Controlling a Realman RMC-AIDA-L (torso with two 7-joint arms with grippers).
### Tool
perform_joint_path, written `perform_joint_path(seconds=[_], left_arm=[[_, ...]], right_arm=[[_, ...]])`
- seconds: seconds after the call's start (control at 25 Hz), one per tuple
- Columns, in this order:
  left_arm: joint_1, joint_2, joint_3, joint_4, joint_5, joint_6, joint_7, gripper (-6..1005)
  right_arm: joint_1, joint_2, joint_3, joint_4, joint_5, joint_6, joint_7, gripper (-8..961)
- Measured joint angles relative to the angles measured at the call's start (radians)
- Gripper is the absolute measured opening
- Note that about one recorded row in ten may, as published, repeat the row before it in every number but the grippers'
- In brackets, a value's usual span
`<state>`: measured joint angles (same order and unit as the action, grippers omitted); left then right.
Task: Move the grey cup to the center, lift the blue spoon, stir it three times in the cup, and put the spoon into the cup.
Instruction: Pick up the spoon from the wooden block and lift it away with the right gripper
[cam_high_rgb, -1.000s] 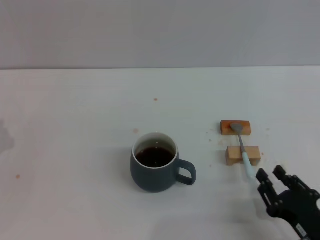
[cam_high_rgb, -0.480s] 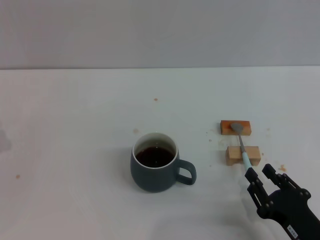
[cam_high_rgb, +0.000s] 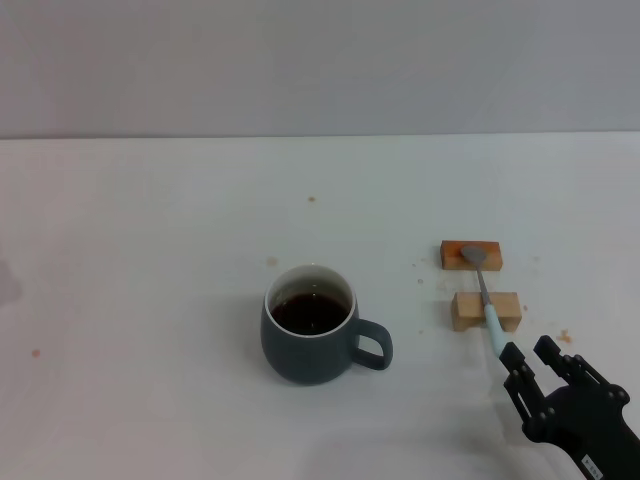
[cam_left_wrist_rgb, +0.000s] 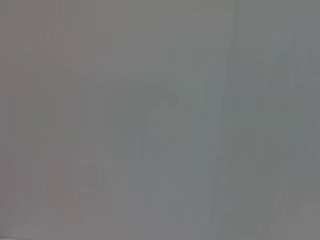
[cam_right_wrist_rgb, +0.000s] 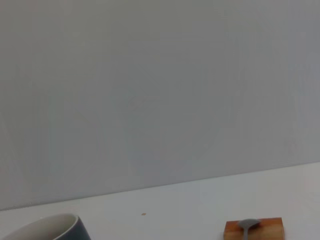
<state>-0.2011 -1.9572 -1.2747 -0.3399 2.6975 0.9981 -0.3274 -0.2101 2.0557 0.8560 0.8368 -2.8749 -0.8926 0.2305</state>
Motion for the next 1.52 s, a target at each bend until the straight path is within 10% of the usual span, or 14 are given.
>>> perform_joint_path(seconds=[1.52], left_arm=[[0.069,0.009,0.006,-0.089,0.004,-0.007,0.003,-2]], right_arm=[[0.029,-0.022,-0.005,0.019,-0.004,0.046,0.026,411]])
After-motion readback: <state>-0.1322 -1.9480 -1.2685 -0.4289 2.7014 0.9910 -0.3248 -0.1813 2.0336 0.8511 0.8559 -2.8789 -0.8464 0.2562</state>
